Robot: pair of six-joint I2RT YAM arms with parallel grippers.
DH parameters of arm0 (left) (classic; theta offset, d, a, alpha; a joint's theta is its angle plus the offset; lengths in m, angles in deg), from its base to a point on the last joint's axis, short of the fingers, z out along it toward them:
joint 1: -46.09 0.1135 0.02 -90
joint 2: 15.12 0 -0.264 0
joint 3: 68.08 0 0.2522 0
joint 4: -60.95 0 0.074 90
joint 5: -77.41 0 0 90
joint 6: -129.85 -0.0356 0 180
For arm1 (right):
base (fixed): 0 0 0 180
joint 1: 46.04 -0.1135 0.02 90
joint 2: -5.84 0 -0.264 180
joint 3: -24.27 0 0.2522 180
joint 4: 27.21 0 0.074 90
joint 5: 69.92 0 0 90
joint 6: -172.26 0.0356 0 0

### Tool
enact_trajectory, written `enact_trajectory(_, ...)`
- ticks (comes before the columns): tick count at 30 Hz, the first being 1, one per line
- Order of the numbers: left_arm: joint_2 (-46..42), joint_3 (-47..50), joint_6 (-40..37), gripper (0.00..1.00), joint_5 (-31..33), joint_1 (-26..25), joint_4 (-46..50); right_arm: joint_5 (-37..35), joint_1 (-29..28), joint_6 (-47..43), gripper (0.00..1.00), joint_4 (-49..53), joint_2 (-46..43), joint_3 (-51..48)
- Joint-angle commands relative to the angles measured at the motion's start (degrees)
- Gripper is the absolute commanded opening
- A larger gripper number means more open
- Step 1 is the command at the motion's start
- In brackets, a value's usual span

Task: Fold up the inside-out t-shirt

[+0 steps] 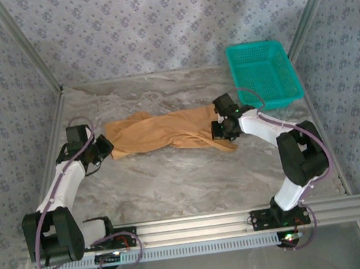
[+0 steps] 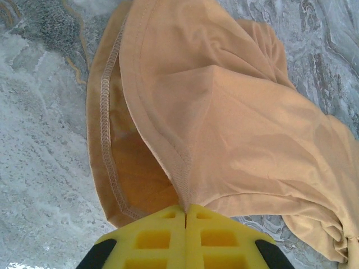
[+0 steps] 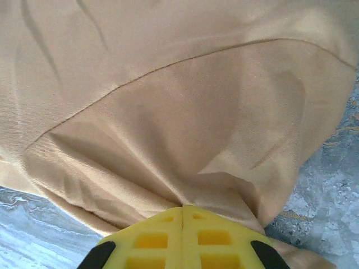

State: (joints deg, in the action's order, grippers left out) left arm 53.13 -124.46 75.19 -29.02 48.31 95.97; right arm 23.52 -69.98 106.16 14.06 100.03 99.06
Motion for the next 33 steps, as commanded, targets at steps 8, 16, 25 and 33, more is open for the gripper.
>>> enact_trajectory(8, 1.01, -1.42, -0.88, 0.04, -0.95, -0.17, -0.36, -0.58, -0.03, -5.22, 0.36, 3.62, -1.65, 0.68)
enact_trajectory(16, 0.14, -1.0, -1.14, 0.04, -0.64, -0.2, 0.19, 0.88, -0.71, -4.73, 0.36, 0.43, 2.92, -0.48)
enact_trajectory(25, -0.06, -0.98, -1.31, 0.03, -0.46, -0.19, 0.43, -0.16, -0.63, -4.41, 0.0, 4.22, -0.7, 1.43)
enact_trajectory(33, -0.21, -0.81, -0.64, 0.03, -0.94, -0.67, -0.38, -4.47, -0.4, -5.06, 0.0, 10.97, -5.03, 6.82)
